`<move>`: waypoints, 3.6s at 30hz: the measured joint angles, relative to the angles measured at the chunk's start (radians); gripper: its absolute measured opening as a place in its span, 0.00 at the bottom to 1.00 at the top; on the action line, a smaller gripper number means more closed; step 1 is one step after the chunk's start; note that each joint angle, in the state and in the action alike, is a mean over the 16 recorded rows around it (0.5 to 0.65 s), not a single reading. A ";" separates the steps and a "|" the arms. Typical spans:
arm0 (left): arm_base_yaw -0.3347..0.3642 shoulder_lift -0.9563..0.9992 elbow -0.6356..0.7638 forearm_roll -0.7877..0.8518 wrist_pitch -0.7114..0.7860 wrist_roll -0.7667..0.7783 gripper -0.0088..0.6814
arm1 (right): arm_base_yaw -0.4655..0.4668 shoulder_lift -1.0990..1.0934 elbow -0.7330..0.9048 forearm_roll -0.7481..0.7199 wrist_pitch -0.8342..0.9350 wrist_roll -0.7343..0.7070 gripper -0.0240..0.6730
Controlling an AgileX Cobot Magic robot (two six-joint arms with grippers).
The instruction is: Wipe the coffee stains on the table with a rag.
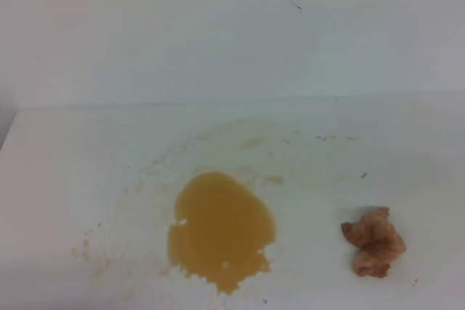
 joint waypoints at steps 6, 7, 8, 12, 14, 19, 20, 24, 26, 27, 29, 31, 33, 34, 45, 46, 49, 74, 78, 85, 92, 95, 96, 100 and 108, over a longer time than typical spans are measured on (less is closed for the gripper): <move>0.000 0.002 -0.002 0.000 0.001 0.000 0.01 | 0.000 0.198 -0.039 0.247 0.055 -0.295 0.03; 0.000 0.002 -0.002 0.000 0.001 0.000 0.01 | 0.000 0.226 -0.042 0.272 0.063 -0.323 0.03; 0.000 0.002 -0.002 0.000 0.001 0.000 0.01 | 0.001 0.255 -0.044 0.293 0.071 -0.344 0.04; 0.000 0.002 -0.002 0.000 0.001 0.000 0.01 | 0.013 0.366 -0.062 0.323 0.119 -0.389 0.04; 0.000 0.002 -0.002 0.000 0.001 0.000 0.01 | 0.029 0.421 -0.078 0.296 0.147 -0.388 0.04; 0.000 0.002 -0.002 0.000 0.001 0.000 0.01 | 0.097 0.551 -0.141 0.151 0.187 -0.275 0.05; 0.000 0.002 -0.002 0.000 0.001 0.000 0.01 | 0.115 0.575 -0.157 0.119 0.192 -0.246 0.05; 0.000 0.002 -0.002 0.000 0.001 0.000 0.01 | 0.197 0.670 -0.225 -0.005 0.204 -0.129 0.06; 0.000 0.002 -0.002 0.000 0.001 0.000 0.01 | 0.237 0.716 -0.257 -0.055 0.206 -0.078 0.06; 0.000 0.002 -0.002 0.000 0.001 0.000 0.01 | 0.255 0.738 -0.271 -0.076 0.206 -0.055 0.07; 0.000 0.002 -0.002 0.000 0.001 0.000 0.01 | 0.286 0.781 -0.296 -0.108 0.204 -0.016 0.10; 0.000 0.002 -0.002 0.000 0.001 0.000 0.01 | 0.311 0.822 -0.315 -0.130 0.201 0.016 0.15; 0.000 0.002 -0.002 0.000 0.001 0.000 0.01 | 0.329 0.863 -0.329 -0.146 0.196 0.042 0.22; 0.000 0.002 -0.002 0.000 0.001 0.000 0.01 | 0.335 0.882 -0.334 -0.150 0.192 0.052 0.26; 0.000 0.002 -0.002 0.001 0.002 0.000 0.01 | 0.348 1.082 -0.346 -0.223 0.105 0.128 0.64; 0.000 0.002 -0.002 0.001 0.002 0.000 0.01 | 0.348 1.098 -0.346 -0.231 0.094 0.131 0.65; 0.000 0.002 -0.002 0.001 0.002 0.000 0.01 | 0.348 1.145 -0.346 -0.254 0.064 0.133 0.63; 0.000 0.002 -0.002 0.002 0.006 0.000 0.01 | 0.506 1.273 -0.561 -0.235 0.137 -0.022 0.09; 0.000 0.002 -0.002 0.002 0.006 0.000 0.01 | 0.599 1.277 -0.609 -0.196 0.137 -0.065 0.09; 0.000 0.000 0.002 0.002 0.005 0.000 0.01 | 0.724 1.320 -0.660 -0.113 0.095 -0.113 0.09; 0.000 0.000 0.002 0.002 0.005 0.000 0.01 | 0.769 1.433 -0.750 -0.058 0.120 -0.149 0.10; 0.000 0.000 0.005 0.002 0.004 0.000 0.01 | 0.771 1.496 -0.811 -0.056 0.156 -0.152 0.10; 0.000 0.000 0.005 0.002 0.004 0.000 0.01 | 0.770 1.517 -0.833 -0.058 0.170 -0.152 0.10; 0.000 0.002 0.002 0.002 0.005 0.000 0.01 | 0.767 1.596 -0.928 -0.083 0.227 -0.151 0.10; 0.000 0.000 0.002 0.002 0.005 0.000 0.01 | 0.741 1.693 -1.068 -0.176 0.295 -0.138 0.10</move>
